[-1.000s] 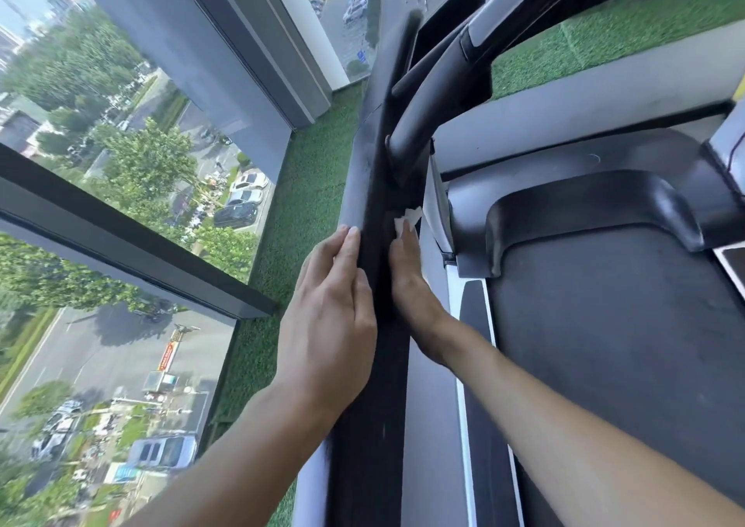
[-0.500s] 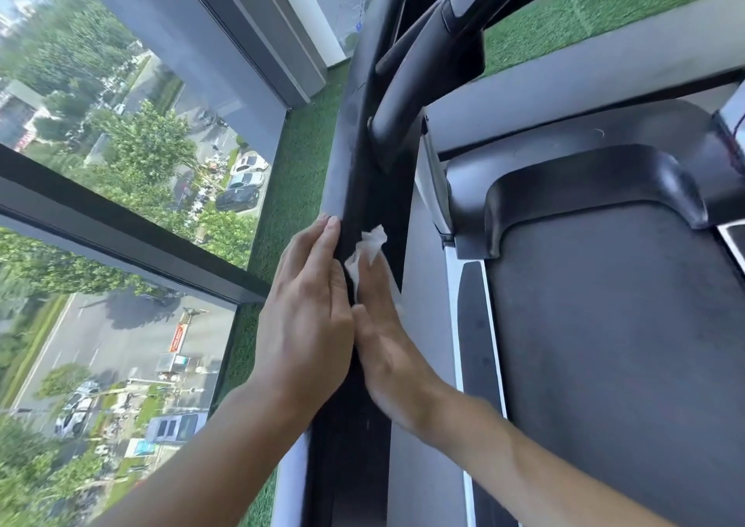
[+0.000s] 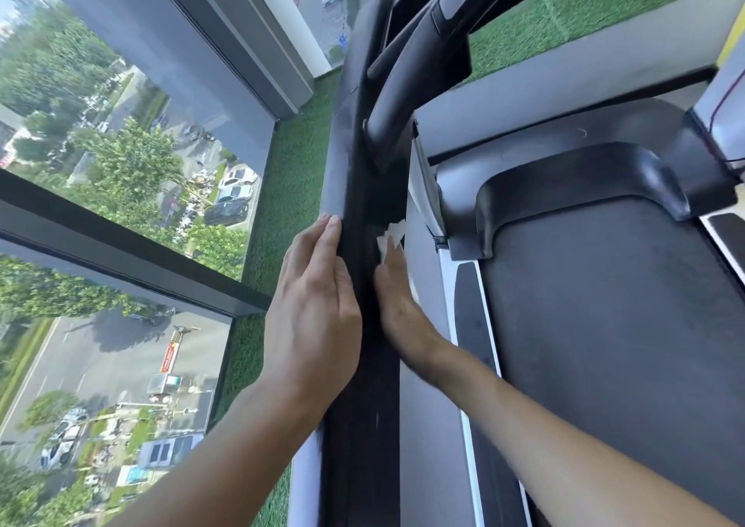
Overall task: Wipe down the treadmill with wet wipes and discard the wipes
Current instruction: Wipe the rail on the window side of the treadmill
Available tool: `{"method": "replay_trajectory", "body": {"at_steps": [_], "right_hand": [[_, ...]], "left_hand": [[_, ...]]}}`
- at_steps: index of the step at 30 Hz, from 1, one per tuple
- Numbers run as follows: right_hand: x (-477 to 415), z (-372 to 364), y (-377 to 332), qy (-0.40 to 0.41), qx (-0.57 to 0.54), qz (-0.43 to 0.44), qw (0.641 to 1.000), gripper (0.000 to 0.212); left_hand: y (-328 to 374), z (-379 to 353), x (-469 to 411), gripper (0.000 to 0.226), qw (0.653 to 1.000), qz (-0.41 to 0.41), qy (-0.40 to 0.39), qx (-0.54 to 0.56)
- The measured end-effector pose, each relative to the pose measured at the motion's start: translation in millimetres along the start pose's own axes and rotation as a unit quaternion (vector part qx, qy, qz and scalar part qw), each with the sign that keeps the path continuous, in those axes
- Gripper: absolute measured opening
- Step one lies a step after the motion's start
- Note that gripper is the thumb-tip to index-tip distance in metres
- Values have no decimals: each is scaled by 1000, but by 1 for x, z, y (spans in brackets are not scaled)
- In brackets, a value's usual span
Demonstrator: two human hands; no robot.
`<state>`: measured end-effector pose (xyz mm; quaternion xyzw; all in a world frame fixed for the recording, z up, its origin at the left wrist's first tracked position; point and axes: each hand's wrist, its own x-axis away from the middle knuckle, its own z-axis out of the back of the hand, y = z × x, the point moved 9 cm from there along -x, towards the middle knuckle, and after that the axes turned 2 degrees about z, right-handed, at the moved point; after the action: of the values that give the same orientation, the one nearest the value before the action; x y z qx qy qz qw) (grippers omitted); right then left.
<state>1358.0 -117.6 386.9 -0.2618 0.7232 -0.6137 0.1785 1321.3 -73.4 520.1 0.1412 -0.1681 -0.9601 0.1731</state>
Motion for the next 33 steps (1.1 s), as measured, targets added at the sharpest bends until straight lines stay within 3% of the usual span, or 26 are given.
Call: {"method": "replay_trajectory", "body": {"at_steps": [3,8,12,15,19,23,26,28,30,33], "right_hand": [[-12,7,7,15,-20,-44,999,77],[51,-21,23,-56,-29,-30,998,71],[16,0,16,-21,-28,-28,999,91],[17,-5,18,-9,-36,-45,998,91],[67,-27,18,-71,-45,-13,996,74],[20,-6,2,-17,-18,-12,1000,89],[18,-8,-7,-5,-25,-11,1000,72],[45,-21,-11,-44,-34,9,998,58],[57,-26,-12,-69,-41,19,997,55],[25,-11,-25,-36,-11,36,999,55]], "left_hand": [[1,-1,0,50,1000,-4,4,-4],[1,1,0,46,1000,-3,8,-2],[1,1,0,45,1000,0,4,0],[2,1,0,45,1000,-2,6,-1],[1,1,-1,45,1000,-3,5,-2],[0,0,-1,45,1000,-3,4,0],[0,0,-1,45,1000,-3,5,-1],[0,1,-1,45,1000,-6,8,-2],[-1,0,-1,45,1000,-5,8,-1],[-1,-1,-1,46,1000,-5,5,2]]}}
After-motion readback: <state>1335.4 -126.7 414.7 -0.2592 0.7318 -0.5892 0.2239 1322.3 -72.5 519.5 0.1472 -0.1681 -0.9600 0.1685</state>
